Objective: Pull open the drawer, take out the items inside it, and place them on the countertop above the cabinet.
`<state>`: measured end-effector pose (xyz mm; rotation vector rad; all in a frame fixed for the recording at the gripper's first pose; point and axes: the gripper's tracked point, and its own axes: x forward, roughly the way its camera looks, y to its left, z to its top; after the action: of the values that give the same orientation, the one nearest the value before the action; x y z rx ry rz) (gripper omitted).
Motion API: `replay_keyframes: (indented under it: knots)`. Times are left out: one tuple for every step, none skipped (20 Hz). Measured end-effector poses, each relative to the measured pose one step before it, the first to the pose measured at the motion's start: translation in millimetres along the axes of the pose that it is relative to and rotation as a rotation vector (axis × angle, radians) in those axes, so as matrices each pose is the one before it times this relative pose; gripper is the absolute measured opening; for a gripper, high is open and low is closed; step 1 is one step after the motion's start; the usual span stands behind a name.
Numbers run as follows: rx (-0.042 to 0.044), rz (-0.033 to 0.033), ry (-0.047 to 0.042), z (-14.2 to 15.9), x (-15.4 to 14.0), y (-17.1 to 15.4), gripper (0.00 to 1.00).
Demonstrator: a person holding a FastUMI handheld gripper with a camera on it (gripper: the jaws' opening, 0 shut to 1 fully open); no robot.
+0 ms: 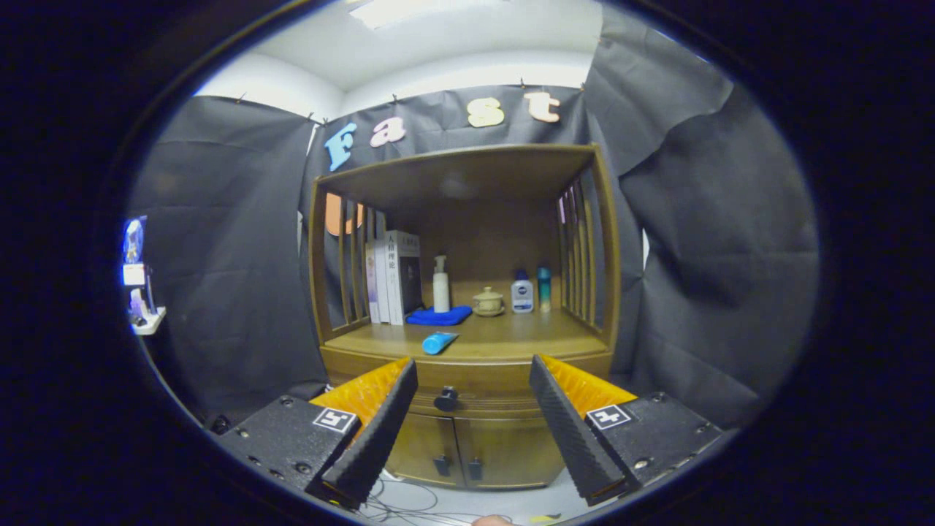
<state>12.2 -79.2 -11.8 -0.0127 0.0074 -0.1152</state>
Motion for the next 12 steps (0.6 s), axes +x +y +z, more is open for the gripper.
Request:
replay_keyframes:
  knots:
    - [-0.00403, -0.00192, -0.00634, 6.89, -9.89, -0.45, 1.00]
    - [0.00390, 0.00045, -0.00404, 5.88, -8.02, 0.52, 1.00]
    - [0.00248, 0.00137, -0.00287, 4.80, -8.04, 1.49, 0.99]
    - [0.00345, 0.00703, -0.00936, 6.68, -7.85, 2.16, 0.99]
    - [-0.00207, 0.00039, -0.00286, 5.64, -7.10, 1.55, 0.99]
    - [-0.00331, 0.00698, -0.00977, 4.74, -7.39, 1.97, 0.99]
    - [-0.00795, 0.00123, -0.00383, 3.98, -5.56, 2.64, 0.99]
    - [-0.00658, 0.00388, -0.00439, 4.05, -5.17, 2.35, 0.99]
    - [-0.00298, -0.00143, -0.00178, 2.02, -3.10, 2.70, 0.99]
    - [-0.00100, 0.00202, -0.00639, 3.22, -3.40, 1.38, 0.99]
    - [-0.00027, -0.00030, 0.00066, 2.29, -2.52, 1.61, 1.00]
    - [0.00113, -0.00188, -0.00024, 1.31, -1.84, 0.27, 1.00]
